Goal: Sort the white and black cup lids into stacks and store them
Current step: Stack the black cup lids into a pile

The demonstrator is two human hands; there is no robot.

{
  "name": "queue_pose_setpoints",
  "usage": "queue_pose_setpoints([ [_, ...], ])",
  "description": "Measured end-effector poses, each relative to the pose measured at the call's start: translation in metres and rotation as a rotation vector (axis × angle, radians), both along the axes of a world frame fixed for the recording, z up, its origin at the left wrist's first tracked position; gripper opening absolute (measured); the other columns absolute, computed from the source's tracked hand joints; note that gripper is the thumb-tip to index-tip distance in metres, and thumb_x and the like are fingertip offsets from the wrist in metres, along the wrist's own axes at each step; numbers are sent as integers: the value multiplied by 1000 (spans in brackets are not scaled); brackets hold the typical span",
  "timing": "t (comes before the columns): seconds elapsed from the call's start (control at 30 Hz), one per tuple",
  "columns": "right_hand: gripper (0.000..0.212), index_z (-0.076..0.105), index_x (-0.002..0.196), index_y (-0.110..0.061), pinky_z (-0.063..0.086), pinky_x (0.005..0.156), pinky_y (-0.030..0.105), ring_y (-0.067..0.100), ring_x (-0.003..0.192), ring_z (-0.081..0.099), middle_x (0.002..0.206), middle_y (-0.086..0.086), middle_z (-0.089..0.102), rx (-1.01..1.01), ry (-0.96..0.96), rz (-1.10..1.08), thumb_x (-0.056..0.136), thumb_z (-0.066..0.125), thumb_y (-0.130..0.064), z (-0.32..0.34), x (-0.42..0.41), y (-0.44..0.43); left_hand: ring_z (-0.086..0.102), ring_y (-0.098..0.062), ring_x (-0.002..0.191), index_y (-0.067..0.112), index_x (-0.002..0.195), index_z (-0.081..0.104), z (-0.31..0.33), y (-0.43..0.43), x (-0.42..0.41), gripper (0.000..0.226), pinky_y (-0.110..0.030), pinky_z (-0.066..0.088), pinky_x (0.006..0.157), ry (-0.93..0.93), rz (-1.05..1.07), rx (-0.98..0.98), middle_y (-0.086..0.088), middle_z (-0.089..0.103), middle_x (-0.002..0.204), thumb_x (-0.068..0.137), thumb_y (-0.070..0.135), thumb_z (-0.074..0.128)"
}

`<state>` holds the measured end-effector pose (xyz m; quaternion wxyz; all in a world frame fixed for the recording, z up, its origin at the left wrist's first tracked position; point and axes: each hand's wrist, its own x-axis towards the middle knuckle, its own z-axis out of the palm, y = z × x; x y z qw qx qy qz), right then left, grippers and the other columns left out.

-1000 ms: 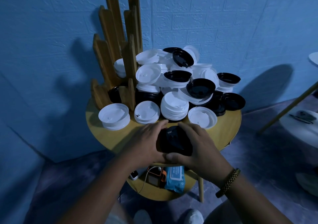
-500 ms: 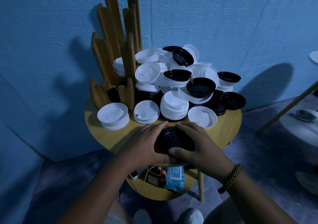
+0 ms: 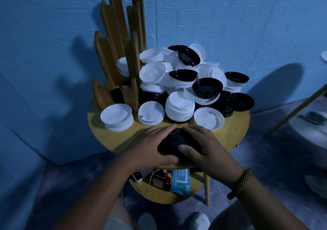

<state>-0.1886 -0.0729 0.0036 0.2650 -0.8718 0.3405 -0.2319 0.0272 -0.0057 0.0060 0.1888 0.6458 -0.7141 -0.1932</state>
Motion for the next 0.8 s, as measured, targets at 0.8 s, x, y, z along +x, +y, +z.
queue_pose_setpoints([
  [0.8, 80, 50, 144, -24, 38, 107, 23, -2, 126, 39, 140, -15, 48, -5, -42, 26, 78, 68, -65, -2, -10, -8, 28, 0, 142, 50, 157, 18, -2, -1, 5, 79, -30, 33, 113, 6, -21, 34, 22, 30, 158, 91, 65, 60],
])
